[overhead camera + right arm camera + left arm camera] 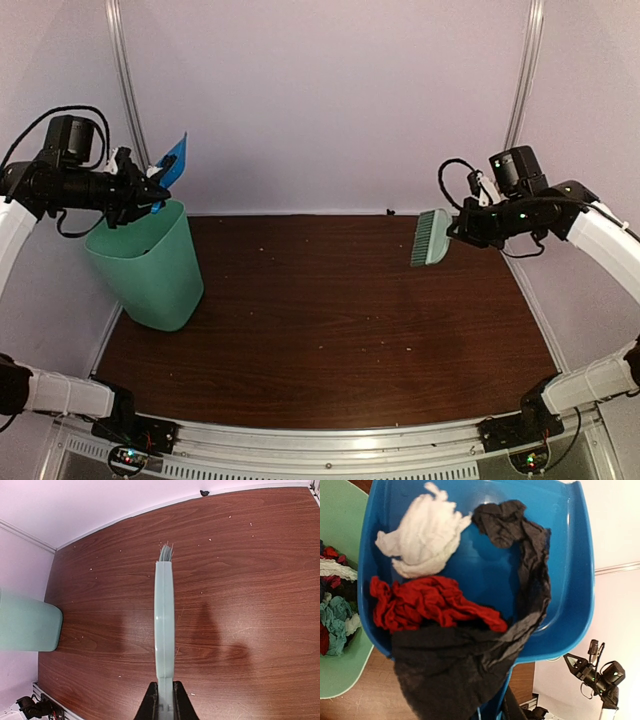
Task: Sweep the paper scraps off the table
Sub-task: Dump the broom and dustpan into the trash bin.
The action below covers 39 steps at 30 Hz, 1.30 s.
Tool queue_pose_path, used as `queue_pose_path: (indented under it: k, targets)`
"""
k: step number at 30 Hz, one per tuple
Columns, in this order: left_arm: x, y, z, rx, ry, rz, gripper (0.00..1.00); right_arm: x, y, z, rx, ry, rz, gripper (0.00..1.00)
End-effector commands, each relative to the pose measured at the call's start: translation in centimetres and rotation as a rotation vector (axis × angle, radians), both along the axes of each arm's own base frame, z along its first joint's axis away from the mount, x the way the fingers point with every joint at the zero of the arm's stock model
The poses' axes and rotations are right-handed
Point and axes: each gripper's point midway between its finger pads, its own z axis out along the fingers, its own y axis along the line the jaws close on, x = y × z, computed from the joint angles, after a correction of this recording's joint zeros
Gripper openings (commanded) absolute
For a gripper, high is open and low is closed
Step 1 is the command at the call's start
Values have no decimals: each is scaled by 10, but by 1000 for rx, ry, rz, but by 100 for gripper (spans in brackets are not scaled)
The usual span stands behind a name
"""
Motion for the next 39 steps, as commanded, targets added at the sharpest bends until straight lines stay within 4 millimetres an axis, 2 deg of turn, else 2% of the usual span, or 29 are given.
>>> queue_pose_path:
  k: [1,10,14,23,29,39]
  targets:
    - [2,-5,22,-109,-52,-19,0,-9,-5,1,21,5,-15,0]
    - [-1,14,34,-399,-44,66,0,-18,-8,-1,43,11,-32,0]
    - [0,27,38,-461,-58,125,0,-21,-11,0,46,6,-38,0]
    - [1,27,49,-666,-53,158,0,-26,-14,-5,44,11,-50,0]
    - [1,31,68,-858,-62,194,0,-28,-16,-9,36,17,-50,0]
    - [5,40,79,-998,-50,249,0,-31,-22,-10,6,15,-56,0]
